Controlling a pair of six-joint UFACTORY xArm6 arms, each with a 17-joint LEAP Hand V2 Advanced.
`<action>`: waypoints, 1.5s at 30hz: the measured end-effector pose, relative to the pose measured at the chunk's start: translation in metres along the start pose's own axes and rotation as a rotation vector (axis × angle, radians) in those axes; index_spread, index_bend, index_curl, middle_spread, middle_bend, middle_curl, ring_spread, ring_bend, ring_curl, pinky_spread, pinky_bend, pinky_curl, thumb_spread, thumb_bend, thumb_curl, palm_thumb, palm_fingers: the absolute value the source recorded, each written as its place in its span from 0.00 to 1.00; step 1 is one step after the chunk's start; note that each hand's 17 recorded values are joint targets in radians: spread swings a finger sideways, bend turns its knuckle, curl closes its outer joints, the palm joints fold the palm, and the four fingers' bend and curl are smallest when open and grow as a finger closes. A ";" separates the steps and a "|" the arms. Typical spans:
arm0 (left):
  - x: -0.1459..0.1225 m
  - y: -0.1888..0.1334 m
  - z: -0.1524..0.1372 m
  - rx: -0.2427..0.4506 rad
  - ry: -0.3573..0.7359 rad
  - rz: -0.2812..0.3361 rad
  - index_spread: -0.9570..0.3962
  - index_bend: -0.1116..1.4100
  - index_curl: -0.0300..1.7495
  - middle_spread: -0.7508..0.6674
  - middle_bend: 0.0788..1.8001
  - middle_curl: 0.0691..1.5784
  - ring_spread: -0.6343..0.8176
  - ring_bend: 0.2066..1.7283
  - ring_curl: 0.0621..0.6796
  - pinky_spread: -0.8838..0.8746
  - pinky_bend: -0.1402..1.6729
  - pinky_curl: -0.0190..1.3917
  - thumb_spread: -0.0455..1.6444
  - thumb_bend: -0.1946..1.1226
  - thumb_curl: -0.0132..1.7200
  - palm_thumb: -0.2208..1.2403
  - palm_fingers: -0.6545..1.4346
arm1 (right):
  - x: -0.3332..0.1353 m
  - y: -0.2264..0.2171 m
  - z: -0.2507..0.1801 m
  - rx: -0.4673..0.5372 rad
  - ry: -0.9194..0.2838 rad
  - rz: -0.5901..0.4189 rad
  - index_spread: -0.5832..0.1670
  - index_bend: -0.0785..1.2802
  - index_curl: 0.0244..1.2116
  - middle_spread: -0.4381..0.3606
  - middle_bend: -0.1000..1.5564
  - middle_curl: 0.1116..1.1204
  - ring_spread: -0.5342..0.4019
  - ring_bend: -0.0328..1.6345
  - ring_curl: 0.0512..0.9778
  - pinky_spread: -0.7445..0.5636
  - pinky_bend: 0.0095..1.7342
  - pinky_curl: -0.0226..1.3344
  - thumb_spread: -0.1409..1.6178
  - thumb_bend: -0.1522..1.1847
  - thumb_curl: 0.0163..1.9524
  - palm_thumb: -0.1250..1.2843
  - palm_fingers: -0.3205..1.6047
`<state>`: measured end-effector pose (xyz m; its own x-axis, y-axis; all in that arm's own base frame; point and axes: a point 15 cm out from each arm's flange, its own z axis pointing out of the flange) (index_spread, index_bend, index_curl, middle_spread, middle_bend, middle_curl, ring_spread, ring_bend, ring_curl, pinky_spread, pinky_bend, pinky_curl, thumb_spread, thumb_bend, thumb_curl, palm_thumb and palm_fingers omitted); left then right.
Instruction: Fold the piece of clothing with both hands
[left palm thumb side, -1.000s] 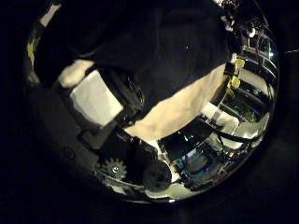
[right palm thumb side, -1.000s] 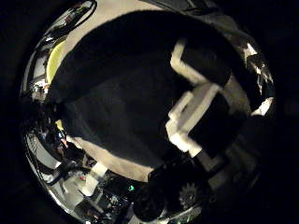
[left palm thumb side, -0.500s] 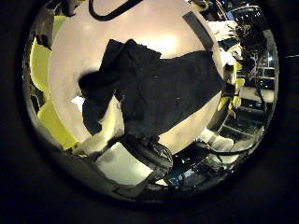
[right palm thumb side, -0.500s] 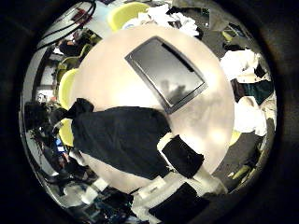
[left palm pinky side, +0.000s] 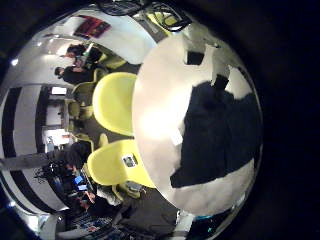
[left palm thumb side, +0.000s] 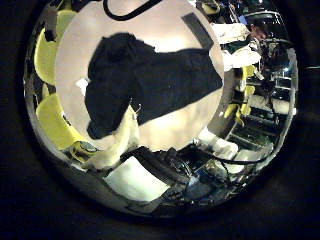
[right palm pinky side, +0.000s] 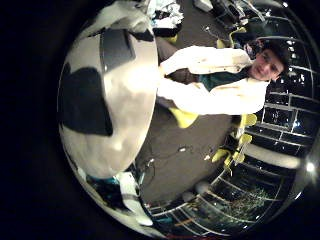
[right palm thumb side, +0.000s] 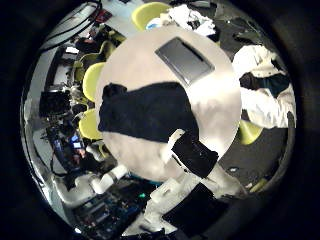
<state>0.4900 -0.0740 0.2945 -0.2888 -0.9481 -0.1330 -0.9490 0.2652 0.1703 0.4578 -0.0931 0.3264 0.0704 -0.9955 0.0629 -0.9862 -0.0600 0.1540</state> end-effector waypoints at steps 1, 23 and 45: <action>0.004 0.005 0.008 -0.016 0.008 0.004 0.62 0.19 0.41 0.51 0.10 0.38 0.46 0.38 0.42 0.57 0.31 0.37 0.69 0.13 0.22 0.47 0.37 | -0.003 0.008 0.013 -0.031 -0.007 -0.006 0.29 0.19 0.33 0.36 0.35 0.33 0.47 0.57 0.36 0.84 0.43 0.30 0.80 0.10 0.16 0.46 0.24; 0.026 0.032 0.055 -0.043 0.058 0.013 0.66 0.19 0.30 0.55 0.07 0.29 0.50 0.32 0.34 0.60 0.26 0.31 0.70 0.13 0.21 0.46 0.41 | -0.016 0.012 0.176 -0.270 -0.053 -0.042 0.37 0.18 0.26 0.51 0.30 0.28 0.56 0.47 0.27 0.83 0.36 0.23 0.71 0.10 0.16 0.42 0.23; 0.021 0.039 0.074 -0.083 0.063 0.009 0.66 0.19 0.25 0.55 0.07 0.26 0.50 0.30 0.30 0.60 0.24 0.29 0.70 0.13 0.20 0.47 0.43 | 0.013 0.002 0.182 -0.248 0.032 -0.021 0.28 0.70 0.54 0.32 0.72 0.60 0.32 0.78 0.53 0.40 0.71 0.41 0.70 0.19 0.25 0.79 0.78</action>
<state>0.4376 -0.0712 0.2260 -0.2866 -0.9555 -0.0694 -0.9319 0.2612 0.2515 0.4296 -0.1195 0.1485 0.0988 -0.9913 0.0874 -0.9181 -0.0569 0.3924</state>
